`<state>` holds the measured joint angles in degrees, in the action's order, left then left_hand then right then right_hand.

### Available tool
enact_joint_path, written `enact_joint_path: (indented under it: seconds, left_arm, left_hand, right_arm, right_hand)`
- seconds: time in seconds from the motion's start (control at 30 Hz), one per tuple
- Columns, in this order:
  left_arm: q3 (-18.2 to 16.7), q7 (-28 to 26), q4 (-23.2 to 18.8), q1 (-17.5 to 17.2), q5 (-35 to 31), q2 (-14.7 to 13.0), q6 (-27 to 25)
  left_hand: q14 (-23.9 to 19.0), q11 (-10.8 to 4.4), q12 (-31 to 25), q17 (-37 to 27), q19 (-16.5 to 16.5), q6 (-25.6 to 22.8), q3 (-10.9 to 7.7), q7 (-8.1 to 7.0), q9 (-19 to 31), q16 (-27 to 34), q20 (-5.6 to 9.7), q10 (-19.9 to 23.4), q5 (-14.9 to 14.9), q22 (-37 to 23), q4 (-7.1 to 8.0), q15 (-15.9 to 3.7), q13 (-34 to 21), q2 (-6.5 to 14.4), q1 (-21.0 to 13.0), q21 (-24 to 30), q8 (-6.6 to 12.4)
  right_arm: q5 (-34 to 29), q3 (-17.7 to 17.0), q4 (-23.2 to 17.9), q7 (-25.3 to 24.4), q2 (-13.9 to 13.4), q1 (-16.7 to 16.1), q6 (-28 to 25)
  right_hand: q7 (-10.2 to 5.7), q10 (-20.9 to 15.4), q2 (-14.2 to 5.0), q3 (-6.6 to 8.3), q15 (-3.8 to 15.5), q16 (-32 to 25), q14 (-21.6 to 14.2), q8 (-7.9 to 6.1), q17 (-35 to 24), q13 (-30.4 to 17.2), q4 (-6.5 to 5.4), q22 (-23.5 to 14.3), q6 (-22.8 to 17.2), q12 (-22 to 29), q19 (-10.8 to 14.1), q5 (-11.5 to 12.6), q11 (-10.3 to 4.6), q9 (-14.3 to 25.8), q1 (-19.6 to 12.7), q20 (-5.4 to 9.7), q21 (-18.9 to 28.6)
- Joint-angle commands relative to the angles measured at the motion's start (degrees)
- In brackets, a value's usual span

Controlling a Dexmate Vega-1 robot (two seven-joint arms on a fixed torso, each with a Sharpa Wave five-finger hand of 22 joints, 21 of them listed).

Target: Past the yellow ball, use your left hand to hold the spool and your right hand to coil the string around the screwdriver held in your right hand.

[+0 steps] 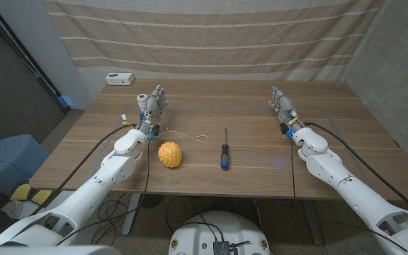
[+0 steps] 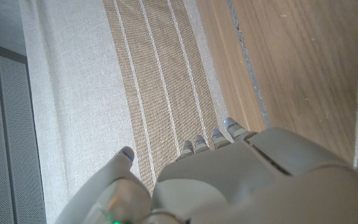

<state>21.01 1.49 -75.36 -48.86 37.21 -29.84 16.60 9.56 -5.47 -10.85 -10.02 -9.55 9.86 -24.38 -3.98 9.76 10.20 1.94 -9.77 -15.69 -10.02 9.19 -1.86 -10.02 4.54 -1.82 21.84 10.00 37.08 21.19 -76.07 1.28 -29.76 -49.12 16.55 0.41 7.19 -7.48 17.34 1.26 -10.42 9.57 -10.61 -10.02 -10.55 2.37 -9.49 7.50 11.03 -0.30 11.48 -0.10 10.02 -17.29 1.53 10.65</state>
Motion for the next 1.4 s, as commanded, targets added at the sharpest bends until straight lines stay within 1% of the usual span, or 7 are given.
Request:
enact_joint_path:
  seconds: [0.03,0.17,0.43,0.6,0.8,1.13,1.4]
  left_arm:
    - [0.21,-2.6,-1.83,-1.01,-4.06,-1.94,1.08]
    - [0.89,-6.77,-3.58,-1.29,-9.78,-3.82,1.02]
    - [1.5,-13.88,-8.23,-1.91,-18.52,-7.15,-2.47]
    - [1.82,-17.73,-12.39,-2.18,-23.96,-9.8,-7.67]
    - [2.14,-21.41,-15.97,-2.36,-29.95,-11.97,-12.12]
    - [2.69,-22.92,-20.79,-2.17,-37.66,-15.83,-18.08]
    - [2.3,-19.42,-20.13,-1.66,-38.31,-18.47,-15.22]
  left_hand:
    - [16.73,-1.17,-1.66,0.06,-9.11,13.61,-0.42,-0.55,0.15,1.05,-0.48,-16.47,-0.39,-0.27,-0.44,-0.56,-0.16,3.32,-0.93,0.67,1.51]
    - [12.32,-1.82,-2.53,0.19,-5.17,8.26,-1.0,-1.36,0.18,1.49,-1.75,-11.63,-0.16,-0.19,-1.73,0.69,-0.22,3.17,-2.62,1.07,2.31]
    - [1.62,-1.59,-3.44,0.02,0.87,1.42,-1.57,-0.7,0.21,2.75,-1.7,-4.34,0.87,-0.59,-3.25,1.7,-0.32,2.46,-4.67,2.04,2.46]
    - [-5.43,4.25,-4.47,-0.06,6.35,-5.75,-2.02,-0.84,0.26,2.65,-6.52,3.7,2.34,-0.63,-5.23,4.86,-0.41,1.5,-6.73,3.03,2.57]
    - [-8.79,5.82,-4.82,-0.02,8.57,-9.35,-3.22,-0.48,0.33,2.51,-9.15,7.76,3.32,-0.6,-7.55,5.8,-0.49,1.81,-9.38,3.08,2.61]
    - [-15.76,6.3,-5.17,-0.25,11.52,-15.06,-5.01,-0.04,0.43,3.15,-9.47,13.22,4.89,-0.79,-11.6,5.11,-0.72,1.83,-13.45,3.21,2.69]
    - [-17.79,6.62,-4.92,-0.79,11.31,-15.65,-5.06,0.15,0.46,3.77,-9.67,13.61,5.13,-0.91,-11.5,4.74,-0.84,2.15,-13.21,2.96,2.39]
  right_arm:
    - [-2.77,0.21,-5.55,-4.62,-2.57,-2.13,-3.59]
    - [-5.52,0.54,-9.34,-7.95,-4.81,-3.35,-6.61]
    - [-10.83,1.44,-14.71,-12.52,-8.02,-4.51,-11.17]
    - [-14.01,2.4,-17.94,-13.99,-9.83,-4.74,-14.27]
    - [-17.11,3.46,-20.01,-15.2,-10.65,-4.89,-16.15]
    - [-22.72,4.71,-24.87,-18.59,-12.19,-5.85,-21.25]
    - [-27.39,5.62,-27.52,-21.74,-12.4,-7.0,-23.45]
  right_hand:
    - [0.09,-0.78,-0.1,0.82,-1.47,-0.86,0.34,-0.38,-0.08,-0.12,1.04,-0.2,-0.22,0.52,1.39,-0.47,0.91,0.27,-1.73,-1.78,0.72]
    - [-0.13,-3.77,0.11,0.86,-5.13,-1.48,-2.75,-0.51,-0.25,-0.22,2.25,-0.34,-1.33,1.25,3.77,-1.13,2.28,0.28,-2.63,-4.43,1.28]
    - [-0.9,-5.56,0.99,-0.17,-6.28,-2.52,-7.2,-0.77,-0.6,-0.3,2.49,-0.45,-3.52,1.29,7.45,-1.34,3.64,0.31,-1.88,-5.89,2.05]
    - [-1.58,-6.82,1.12,-0.43,-6.01,-2.78,-8.79,-0.99,-0.64,-0.33,2.66,-0.48,-4.77,1.47,8.64,-1.27,3.64,0.32,-1.81,-6.02,2.19]
    - [-2.17,-7.76,0.83,-0.25,-5.77,-2.72,-9.74,-1.16,-0.58,-0.34,3.14,-0.5,-6.05,1.51,9.62,-1.15,3.4,0.33,-2.42,-5.93,2.24]
    - [-1.88,-9.45,0.6,0.07,-6.1,-2.69,-11.65,-1.12,-0.53,-0.35,4.16,-0.51,-7.54,1.56,11.11,-1.17,3.65,0.34,-3.72,-6.48,2.21]
    - [-1.12,-14.6,1.05,0.6,-4.77,-3.36,-17.11,-1.66,-0.62,-0.41,6.24,-0.74,-12.07,2.18,15.99,-1.28,3.73,0.36,-7.12,-4.83,3.04]
